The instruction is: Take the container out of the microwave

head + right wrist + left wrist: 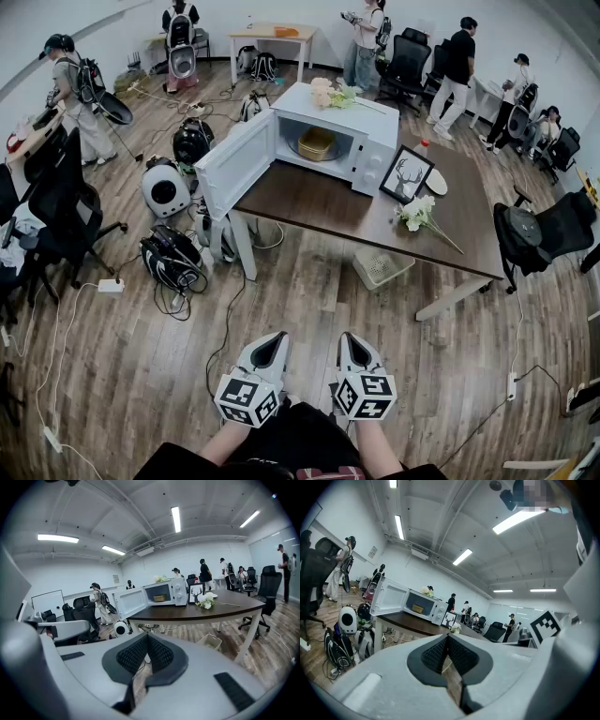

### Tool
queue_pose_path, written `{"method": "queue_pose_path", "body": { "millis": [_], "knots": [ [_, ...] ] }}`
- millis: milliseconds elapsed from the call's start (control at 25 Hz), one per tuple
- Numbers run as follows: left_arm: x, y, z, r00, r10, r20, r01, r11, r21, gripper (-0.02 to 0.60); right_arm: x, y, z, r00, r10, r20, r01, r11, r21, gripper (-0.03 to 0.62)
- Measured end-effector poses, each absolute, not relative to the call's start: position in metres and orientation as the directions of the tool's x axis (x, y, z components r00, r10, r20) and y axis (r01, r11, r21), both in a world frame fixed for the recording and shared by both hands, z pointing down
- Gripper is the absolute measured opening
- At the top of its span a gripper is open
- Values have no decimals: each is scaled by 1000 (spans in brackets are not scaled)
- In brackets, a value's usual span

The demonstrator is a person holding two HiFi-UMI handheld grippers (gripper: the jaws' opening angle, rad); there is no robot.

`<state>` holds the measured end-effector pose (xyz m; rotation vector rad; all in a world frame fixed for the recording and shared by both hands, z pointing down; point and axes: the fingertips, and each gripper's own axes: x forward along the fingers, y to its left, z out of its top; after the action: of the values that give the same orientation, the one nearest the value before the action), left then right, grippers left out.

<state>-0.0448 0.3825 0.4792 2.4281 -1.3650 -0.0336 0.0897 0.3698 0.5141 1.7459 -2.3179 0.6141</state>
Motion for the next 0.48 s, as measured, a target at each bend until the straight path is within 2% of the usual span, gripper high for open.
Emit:
{"method": "queue_pose_path", "body": {
  "millis": [480],
  "knots": [
    [-73, 313, 475, 559, -819, 131, -809, -504, 302, 9, 59, 305, 501, -324, -892, 316, -925, 230, -302, 8]
  ]
}}
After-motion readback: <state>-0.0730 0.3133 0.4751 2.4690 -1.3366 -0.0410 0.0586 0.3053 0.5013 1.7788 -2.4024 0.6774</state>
